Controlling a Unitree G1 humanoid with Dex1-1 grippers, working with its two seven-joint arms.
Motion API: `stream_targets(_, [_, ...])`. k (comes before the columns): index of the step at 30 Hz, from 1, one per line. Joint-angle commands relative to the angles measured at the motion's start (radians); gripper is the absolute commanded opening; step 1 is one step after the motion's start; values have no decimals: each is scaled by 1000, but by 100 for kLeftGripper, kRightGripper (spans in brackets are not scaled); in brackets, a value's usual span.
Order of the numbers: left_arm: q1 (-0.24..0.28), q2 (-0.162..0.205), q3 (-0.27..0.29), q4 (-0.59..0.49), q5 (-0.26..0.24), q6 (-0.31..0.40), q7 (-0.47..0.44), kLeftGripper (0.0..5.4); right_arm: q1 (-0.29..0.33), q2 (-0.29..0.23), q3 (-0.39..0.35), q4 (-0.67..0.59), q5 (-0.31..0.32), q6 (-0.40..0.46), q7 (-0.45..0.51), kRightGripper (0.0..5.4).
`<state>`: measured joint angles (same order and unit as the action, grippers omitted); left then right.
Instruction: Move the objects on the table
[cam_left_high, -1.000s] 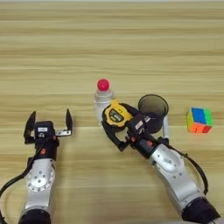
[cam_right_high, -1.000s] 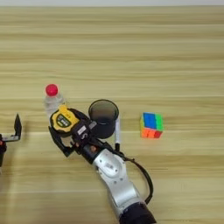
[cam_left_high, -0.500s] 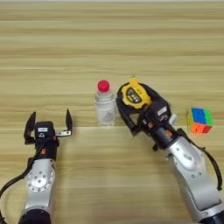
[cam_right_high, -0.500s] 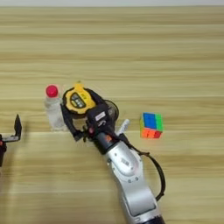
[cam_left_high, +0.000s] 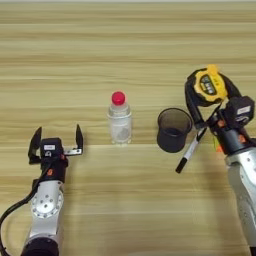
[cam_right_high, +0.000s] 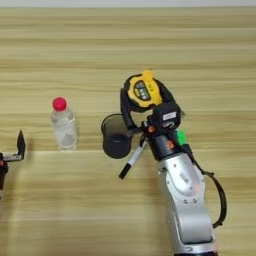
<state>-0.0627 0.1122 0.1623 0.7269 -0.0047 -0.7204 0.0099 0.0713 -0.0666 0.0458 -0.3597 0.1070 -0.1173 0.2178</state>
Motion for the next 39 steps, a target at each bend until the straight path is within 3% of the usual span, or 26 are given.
stream_targets(1, [-11, 4, -2, 13, 0, -5, 0, 540, -38, -33, -93, -14, 23, -3, -31, 415])
stream_targets(7, [-7, 4, -2, 10, 0, -6, 0, 540, -55, -91, -211, 73, -37, -35, -95, 415])
stream_targets(11, [-4, 6, -1, 7, -2, -6, -2, 540, -56, -107, -258, 151, -46, -51, -126, 415])
stream_targets(18, [1, 7, 0, 3, -4, -7, -3, 540, -59, -115, -291, 317, -67, -87, -158, 415])
stream_targets(27, [6, 8, 1, -4, -6, -7, -6, 540, -110, -145, -324, 568, -95, -154, -211, 415])
stream_targets(35, [9, 8, 1, -8, -4, -7, -4, 540, -197, -186, -331, 912, -145, -220, -303, 415])
stream_targets(39, [13, 9, 2, -14, -5, -7, -3, 540, -225, -204, -319, 1022, -175, -256, -348, 415])
